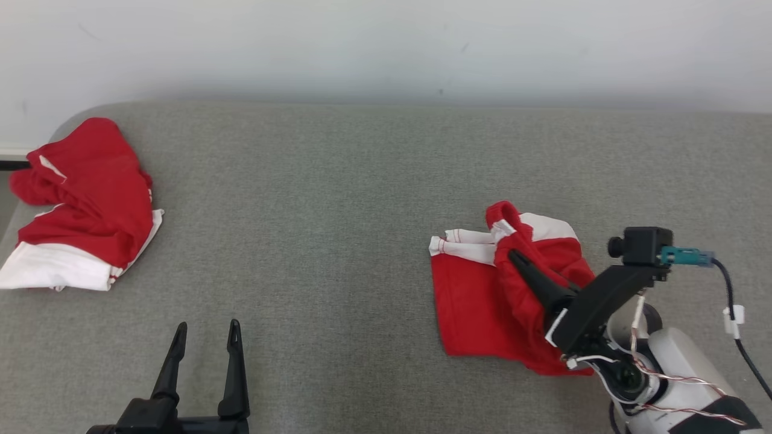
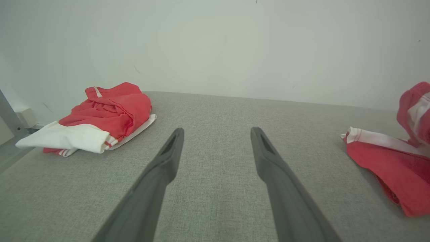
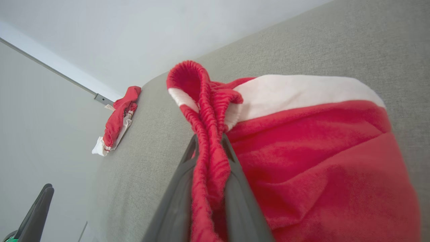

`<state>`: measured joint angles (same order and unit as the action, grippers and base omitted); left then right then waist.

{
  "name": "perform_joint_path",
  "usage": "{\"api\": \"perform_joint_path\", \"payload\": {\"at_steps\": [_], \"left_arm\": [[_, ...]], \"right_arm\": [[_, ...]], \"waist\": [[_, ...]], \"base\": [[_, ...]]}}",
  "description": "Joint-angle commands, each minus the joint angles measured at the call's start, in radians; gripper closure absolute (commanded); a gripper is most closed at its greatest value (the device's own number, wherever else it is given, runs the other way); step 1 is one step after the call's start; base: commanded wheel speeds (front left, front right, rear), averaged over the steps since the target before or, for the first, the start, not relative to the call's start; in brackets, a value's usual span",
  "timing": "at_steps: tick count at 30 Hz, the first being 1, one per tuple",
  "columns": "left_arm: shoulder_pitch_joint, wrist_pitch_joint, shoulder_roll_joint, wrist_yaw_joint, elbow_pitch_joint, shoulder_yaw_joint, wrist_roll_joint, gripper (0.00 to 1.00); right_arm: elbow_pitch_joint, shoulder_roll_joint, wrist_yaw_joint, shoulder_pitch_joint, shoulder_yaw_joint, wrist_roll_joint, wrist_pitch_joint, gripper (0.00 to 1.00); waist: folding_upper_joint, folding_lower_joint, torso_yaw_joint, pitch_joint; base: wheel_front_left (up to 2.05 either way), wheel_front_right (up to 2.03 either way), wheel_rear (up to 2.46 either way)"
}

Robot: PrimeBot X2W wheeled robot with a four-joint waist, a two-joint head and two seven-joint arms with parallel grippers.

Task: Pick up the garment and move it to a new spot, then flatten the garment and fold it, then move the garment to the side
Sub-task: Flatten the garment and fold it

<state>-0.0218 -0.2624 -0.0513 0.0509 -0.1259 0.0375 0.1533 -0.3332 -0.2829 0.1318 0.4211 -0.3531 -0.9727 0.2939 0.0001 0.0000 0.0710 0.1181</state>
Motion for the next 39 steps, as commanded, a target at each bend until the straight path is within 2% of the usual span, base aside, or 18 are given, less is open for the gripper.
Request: {"api": "perform_joint_path", "payload": {"at_steps": [1,12,13,14,15,19,26,34,39], "left_arm": [[-0.011,-0.003,0.001,-0.004,-0.003,0.004,0.006,0.00],[-0.033,-0.003,0.001,-0.008,-0.021,0.026,0.023,0.00],[-0.034,-0.004,0.002,-0.009,-0.021,0.027,0.023,0.00],[-0.034,-0.004,0.001,-0.010,-0.022,0.027,0.024,0.00],[-0.033,-0.004,0.001,-0.011,-0.022,0.027,0.024,0.00],[-0.028,-0.004,0.001,-0.013,-0.023,0.018,0.019,0.00],[-0.004,-0.003,0.002,-0.001,-0.022,-0.018,-0.001,0.00],[0.012,-0.004,0.001,0.012,-0.016,-0.050,-0.021,0.00],[0.021,-0.003,0.001,0.009,-0.007,-0.064,-0.026,0.00]], "right_arm": [[-0.009,0.018,-0.002,0.019,-0.002,0.024,0.002,1.00],[-0.163,0.107,-0.002,0.056,-0.003,0.133,-0.032,1.00],[-0.174,0.112,-0.002,0.057,-0.004,0.142,-0.040,0.91],[-0.182,0.110,-0.002,0.062,-0.010,0.159,-0.053,0.53],[-0.193,0.110,-0.002,0.065,-0.012,0.170,-0.065,0.00],[-0.204,0.115,-0.002,0.066,-0.011,0.178,-0.113,0.00],[-0.115,0.030,-0.002,0.044,-0.009,0.235,-0.322,0.00],[-0.043,-0.017,-0.002,-0.023,0.031,0.305,-0.487,0.00],[0.010,-0.004,-0.002,-0.098,0.083,0.345,-0.537,0.00]], "waist": [[-0.0001,0.0000,0.018,0.008],[-0.0001,0.0000,0.061,0.025],[-0.0001,0.0000,0.062,0.026],[-0.0001,0.0000,0.063,0.027],[-0.0001,0.0000,0.063,0.027],[-0.0001,0.0000,0.056,0.021],[-0.0001,0.0000,0.012,-0.003],[-0.0001,0.0000,-0.043,-0.024],[-0.0001,0.0000,-0.074,-0.030]], "base": [[0.00,0.00,0.00],[0.00,0.00,0.00],[0.00,0.00,0.00],[0.00,0.00,0.00],[0.00,0.00,0.00],[0.00,0.00,0.00],[0.00,0.00,0.00],[0.00,0.00,0.00],[0.00,0.00,0.00]]}}
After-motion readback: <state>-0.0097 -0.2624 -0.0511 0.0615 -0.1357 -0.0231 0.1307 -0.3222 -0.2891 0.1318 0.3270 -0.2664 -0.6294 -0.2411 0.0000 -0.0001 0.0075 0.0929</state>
